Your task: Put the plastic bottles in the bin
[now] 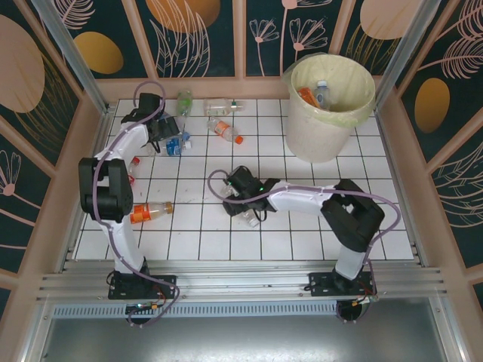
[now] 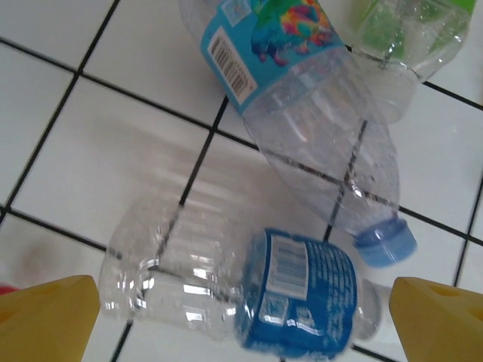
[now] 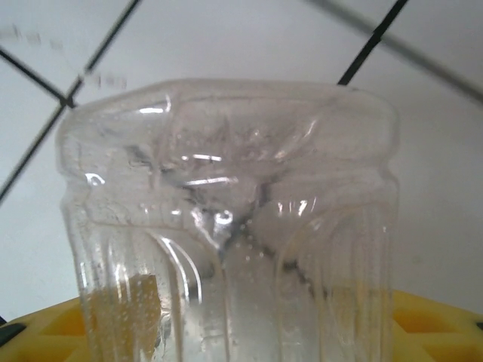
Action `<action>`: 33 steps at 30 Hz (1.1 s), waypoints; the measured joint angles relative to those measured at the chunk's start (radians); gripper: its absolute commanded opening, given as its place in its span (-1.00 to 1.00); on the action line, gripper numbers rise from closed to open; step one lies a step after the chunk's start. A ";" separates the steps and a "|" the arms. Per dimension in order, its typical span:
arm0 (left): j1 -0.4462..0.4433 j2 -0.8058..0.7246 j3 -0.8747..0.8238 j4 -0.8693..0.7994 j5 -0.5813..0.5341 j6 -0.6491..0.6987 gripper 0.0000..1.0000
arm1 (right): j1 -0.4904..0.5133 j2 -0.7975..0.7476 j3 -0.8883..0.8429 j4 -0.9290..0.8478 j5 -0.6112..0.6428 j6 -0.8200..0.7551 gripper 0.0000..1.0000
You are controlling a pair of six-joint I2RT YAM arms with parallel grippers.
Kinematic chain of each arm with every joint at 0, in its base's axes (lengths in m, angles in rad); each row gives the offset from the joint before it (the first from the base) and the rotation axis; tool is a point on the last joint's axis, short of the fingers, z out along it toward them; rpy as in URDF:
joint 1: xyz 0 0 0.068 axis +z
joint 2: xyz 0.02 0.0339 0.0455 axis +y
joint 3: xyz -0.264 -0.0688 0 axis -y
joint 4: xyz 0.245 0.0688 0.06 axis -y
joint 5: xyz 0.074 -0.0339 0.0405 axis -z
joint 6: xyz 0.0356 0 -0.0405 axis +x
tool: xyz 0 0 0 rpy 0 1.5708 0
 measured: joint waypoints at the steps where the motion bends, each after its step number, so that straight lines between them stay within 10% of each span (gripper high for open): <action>1: 0.000 0.013 0.017 -0.005 -0.002 0.021 0.97 | -0.014 -0.022 0.000 0.003 -0.006 0.000 0.20; 14: 0.002 0.075 0.073 -0.020 0.122 0.389 0.97 | -0.328 -0.233 0.229 -0.004 -0.232 -0.004 0.20; 33: 0.007 0.091 -0.012 -0.021 0.325 0.508 0.97 | -0.838 -0.052 0.703 -0.031 -0.433 0.112 0.20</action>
